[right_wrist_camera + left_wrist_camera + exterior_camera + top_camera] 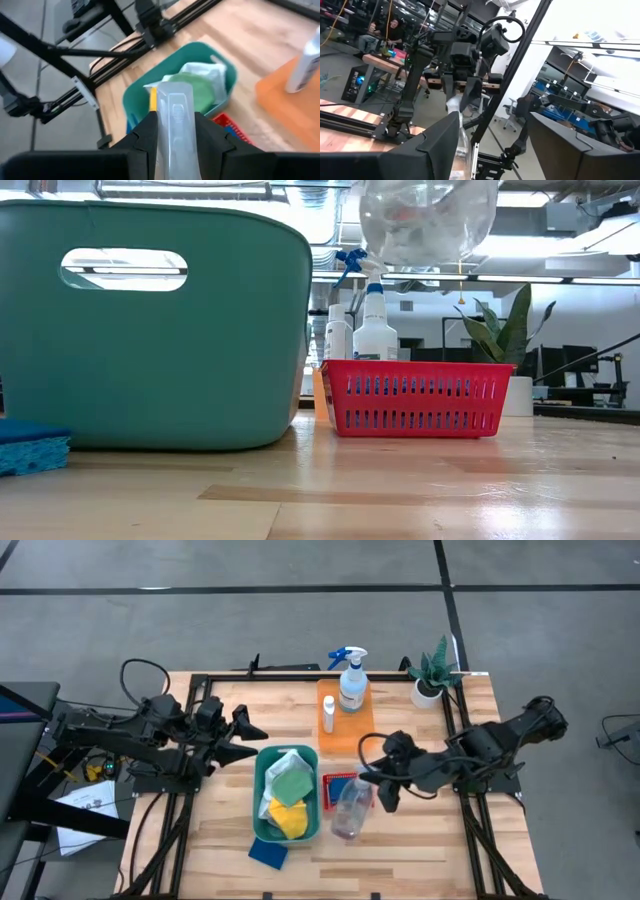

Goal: Pick & Place Kitchen Items
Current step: Put the transparent spray bottle into the orange bin

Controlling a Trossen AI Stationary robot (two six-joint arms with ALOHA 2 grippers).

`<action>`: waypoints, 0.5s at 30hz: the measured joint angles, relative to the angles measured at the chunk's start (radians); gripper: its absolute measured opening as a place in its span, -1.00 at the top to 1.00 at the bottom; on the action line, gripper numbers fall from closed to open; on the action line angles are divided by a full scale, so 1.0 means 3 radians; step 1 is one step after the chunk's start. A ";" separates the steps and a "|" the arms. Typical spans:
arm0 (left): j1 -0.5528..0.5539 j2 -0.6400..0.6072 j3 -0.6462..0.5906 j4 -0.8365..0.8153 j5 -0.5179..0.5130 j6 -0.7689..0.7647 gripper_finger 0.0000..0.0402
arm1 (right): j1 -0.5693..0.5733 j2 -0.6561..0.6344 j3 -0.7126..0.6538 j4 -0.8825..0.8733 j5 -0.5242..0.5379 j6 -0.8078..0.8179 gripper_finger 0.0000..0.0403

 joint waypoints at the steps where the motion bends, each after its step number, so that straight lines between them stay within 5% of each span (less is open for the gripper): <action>1: 0.0000 0.0000 0.0000 0.0001 -0.0002 0.0000 -0.14 | 0.0015 -0.0029 0.0000 -0.0035 0.0059 0.0001 0.57; 15: -0.0001 0.0000 0.0000 0.0000 -0.0285 0.0075 -0.12 | -0.0263 -0.0245 0.0000 -0.0453 0.0461 -0.0266 0.57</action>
